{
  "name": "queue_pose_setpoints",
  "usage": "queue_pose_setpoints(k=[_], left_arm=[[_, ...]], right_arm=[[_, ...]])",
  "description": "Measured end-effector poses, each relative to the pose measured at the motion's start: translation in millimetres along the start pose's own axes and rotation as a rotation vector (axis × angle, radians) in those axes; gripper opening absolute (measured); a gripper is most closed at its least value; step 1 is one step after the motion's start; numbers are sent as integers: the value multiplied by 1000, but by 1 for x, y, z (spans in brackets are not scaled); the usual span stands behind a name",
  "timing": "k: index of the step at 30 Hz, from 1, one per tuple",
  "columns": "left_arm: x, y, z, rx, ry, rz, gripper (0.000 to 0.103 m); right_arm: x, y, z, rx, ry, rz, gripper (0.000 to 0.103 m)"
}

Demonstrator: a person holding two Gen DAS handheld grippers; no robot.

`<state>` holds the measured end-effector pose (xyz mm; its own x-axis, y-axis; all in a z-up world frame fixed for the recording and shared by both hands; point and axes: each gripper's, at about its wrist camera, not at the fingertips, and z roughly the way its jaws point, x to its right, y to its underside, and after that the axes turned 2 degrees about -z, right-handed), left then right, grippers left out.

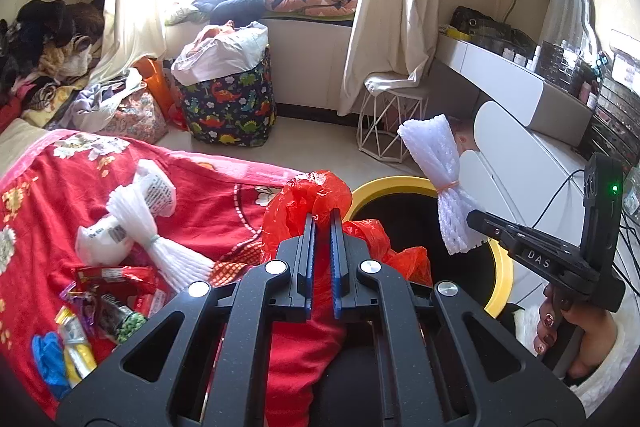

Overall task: Collect trash
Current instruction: 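Carry the red bag and white mesh bundle over the yellow-rimmed bin with both tools, then open both tools to drop the red bag and mesh bundle into the bin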

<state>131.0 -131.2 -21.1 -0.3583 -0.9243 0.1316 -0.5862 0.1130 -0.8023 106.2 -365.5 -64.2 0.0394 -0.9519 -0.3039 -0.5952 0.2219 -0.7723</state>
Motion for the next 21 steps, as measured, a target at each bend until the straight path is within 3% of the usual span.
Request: queue_pose_setpoints(k=[21], left_arm=[[39, 2, 57, -77, 52, 48, 4]], right_arm=[[54, 8, 0, -39, 93, 124, 17]])
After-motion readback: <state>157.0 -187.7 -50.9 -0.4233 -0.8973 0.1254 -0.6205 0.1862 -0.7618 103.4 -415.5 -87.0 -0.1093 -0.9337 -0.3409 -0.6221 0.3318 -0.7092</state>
